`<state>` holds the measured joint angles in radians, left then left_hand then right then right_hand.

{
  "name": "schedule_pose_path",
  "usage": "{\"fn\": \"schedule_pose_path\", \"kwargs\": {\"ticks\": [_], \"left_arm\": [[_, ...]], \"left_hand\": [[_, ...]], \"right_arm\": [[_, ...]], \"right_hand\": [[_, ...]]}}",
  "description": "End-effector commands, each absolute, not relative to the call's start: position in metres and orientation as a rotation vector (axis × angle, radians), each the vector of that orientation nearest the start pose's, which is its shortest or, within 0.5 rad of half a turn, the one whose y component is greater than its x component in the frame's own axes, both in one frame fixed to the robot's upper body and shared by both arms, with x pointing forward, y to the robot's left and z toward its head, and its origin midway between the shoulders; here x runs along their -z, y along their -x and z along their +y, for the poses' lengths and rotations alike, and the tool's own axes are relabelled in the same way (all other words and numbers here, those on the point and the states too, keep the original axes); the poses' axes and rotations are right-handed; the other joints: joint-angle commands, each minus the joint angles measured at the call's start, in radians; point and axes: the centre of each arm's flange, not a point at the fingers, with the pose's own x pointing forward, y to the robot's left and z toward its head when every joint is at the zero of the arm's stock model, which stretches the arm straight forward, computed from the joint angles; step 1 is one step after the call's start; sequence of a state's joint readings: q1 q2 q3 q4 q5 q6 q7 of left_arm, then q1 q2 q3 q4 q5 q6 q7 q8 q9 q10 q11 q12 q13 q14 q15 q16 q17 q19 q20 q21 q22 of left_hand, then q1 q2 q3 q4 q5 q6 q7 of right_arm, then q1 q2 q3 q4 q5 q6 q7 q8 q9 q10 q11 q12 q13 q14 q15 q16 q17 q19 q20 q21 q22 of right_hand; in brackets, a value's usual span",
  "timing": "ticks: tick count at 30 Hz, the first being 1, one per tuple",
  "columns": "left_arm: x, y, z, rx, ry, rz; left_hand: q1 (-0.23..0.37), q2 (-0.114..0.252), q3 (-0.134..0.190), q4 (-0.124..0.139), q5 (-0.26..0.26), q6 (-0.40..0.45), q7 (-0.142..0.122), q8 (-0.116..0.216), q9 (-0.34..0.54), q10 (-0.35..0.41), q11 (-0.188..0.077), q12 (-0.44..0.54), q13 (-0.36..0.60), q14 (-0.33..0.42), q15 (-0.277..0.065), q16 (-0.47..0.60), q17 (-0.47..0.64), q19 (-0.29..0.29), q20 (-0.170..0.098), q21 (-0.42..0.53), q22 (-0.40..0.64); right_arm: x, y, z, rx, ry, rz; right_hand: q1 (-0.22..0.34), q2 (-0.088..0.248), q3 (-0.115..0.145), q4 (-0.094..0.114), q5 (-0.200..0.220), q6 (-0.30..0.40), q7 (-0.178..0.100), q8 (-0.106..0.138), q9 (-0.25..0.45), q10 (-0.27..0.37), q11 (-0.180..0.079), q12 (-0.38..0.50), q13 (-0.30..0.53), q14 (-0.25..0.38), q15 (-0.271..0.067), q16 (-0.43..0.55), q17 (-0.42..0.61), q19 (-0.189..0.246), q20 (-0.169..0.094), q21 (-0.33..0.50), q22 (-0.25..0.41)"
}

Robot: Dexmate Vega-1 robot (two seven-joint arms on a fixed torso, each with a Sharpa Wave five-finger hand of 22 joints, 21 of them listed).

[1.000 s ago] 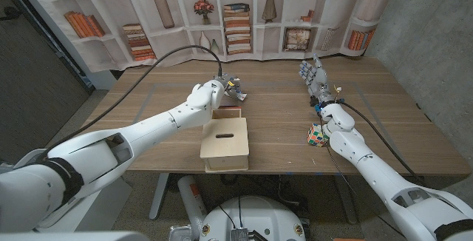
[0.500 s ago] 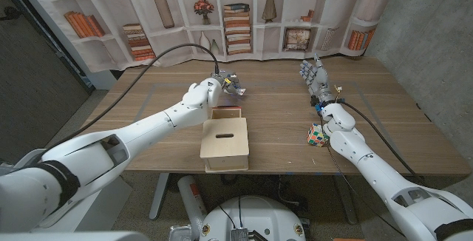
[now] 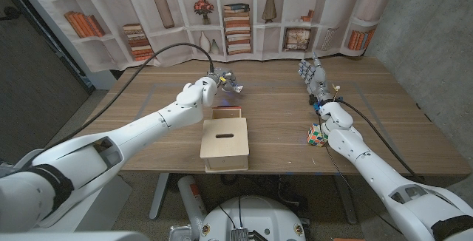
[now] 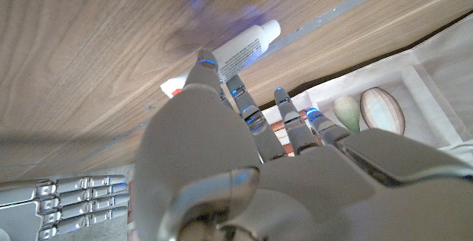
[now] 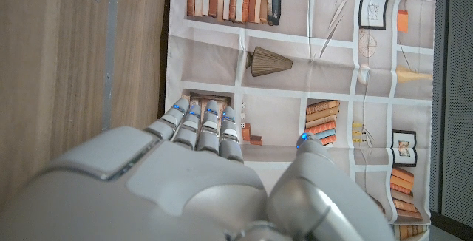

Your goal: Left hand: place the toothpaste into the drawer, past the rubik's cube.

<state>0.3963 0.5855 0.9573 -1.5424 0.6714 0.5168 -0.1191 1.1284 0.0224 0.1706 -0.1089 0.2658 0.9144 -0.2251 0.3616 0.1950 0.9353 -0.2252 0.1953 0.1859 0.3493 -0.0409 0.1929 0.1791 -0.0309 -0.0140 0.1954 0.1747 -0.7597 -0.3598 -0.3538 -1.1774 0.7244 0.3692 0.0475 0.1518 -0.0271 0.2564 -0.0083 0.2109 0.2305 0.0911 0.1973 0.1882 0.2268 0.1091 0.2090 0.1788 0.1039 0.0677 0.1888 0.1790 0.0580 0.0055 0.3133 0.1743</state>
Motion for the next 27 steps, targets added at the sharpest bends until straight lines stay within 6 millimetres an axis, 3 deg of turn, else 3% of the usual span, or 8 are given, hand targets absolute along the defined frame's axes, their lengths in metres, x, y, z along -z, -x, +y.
{"fn": "schedule_pose_path", "kwargs": {"ticks": [1,27], "left_arm": [[-0.071,-0.655,0.160,-0.127,-1.543,-0.463],[-0.079,-0.640,0.180,-0.119,-1.410,-0.511]], "left_hand": [[-0.001,0.005,-0.003,0.001,-0.005,-0.001,0.002,-0.002,0.003,-0.004,0.004,-0.006,0.003,-0.002,-0.148,-0.001,0.003,-0.003,0.003,0.002,0.002],[0.004,0.004,-0.008,0.001,-0.010,0.000,0.002,-0.009,0.003,-0.006,0.004,-0.008,0.003,0.002,-0.147,-0.001,0.002,0.001,0.003,0.002,0.002]], "right_arm": [[0.004,-0.671,-0.256,-0.207,-0.238,-0.667],[-0.002,-0.666,-0.260,-0.185,-0.219,-0.669]], "right_hand": [[0.006,0.006,0.001,-0.002,-0.004,0.009,-0.001,-0.001,0.002,0.008,0.000,0.002,0.005,0.007,0.001,-0.001,0.002,0.009,-0.003,-0.001,0.004],[0.005,0.007,-0.002,-0.004,-0.004,0.012,0.002,0.000,0.002,0.013,0.002,0.004,0.005,0.011,0.002,0.000,0.002,0.014,-0.002,-0.009,0.004]]}}
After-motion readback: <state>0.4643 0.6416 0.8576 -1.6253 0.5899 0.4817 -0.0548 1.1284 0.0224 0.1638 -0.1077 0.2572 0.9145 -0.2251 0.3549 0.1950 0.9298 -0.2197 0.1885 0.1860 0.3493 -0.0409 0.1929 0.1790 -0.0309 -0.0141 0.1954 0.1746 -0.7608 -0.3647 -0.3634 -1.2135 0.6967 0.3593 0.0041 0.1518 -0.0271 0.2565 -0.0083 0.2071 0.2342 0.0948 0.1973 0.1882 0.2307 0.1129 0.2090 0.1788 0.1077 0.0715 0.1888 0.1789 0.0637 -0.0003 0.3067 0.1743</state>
